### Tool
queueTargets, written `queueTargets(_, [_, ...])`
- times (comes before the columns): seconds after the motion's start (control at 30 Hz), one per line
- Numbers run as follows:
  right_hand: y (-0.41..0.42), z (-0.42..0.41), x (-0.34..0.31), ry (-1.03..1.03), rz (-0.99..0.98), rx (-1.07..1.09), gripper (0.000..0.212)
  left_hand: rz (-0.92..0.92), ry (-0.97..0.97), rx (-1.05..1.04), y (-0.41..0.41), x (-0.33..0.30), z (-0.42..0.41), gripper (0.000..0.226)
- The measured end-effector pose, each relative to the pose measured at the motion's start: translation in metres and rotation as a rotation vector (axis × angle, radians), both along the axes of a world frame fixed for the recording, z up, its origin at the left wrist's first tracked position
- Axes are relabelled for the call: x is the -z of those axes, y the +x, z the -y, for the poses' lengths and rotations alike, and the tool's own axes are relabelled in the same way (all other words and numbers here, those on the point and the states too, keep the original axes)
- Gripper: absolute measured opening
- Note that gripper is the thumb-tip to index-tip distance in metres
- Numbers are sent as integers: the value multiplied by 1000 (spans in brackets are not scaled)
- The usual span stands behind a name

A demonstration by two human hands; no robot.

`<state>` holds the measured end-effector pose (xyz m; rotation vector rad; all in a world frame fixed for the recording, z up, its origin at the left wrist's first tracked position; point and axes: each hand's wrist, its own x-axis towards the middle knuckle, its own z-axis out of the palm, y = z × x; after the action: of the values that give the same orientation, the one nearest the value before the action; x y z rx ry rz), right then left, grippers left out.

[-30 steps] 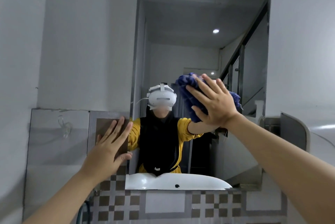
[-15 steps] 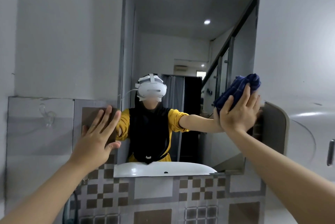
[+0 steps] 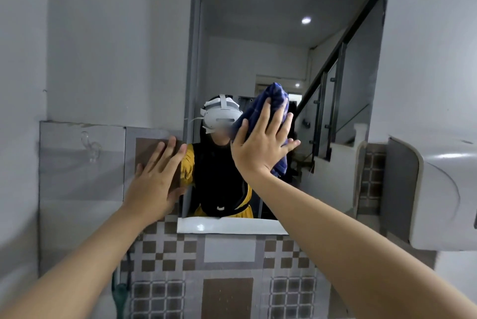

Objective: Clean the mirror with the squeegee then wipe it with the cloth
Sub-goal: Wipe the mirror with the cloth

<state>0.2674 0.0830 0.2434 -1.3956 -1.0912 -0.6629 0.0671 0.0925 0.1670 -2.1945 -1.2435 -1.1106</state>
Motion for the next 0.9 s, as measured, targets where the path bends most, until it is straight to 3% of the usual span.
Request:
queueTargets(0.17, [-43, -4, -11, 9, 198, -63, 58, -65, -3, -22, -5, 21, 6, 94])
queueTargets(0.33, [-68, -12, -3, -1, 531, -87, 55, -140, -32, -108, -20, 47, 7, 91])
queueTargets(0.63, [-1, -9, 9, -5, 1164, -133, 52, -107, -44, -102, -16, 52, 9, 81])
queueTargets(0.77, [57, -2, 12, 10, 1261, -61, 51, -78, -31, -106, -15, 53, 5, 79])
queueTargets(0.9, [124, 7, 10, 57, 1210, 41, 54, -80, -22, -96, -14, 54, 3, 78])
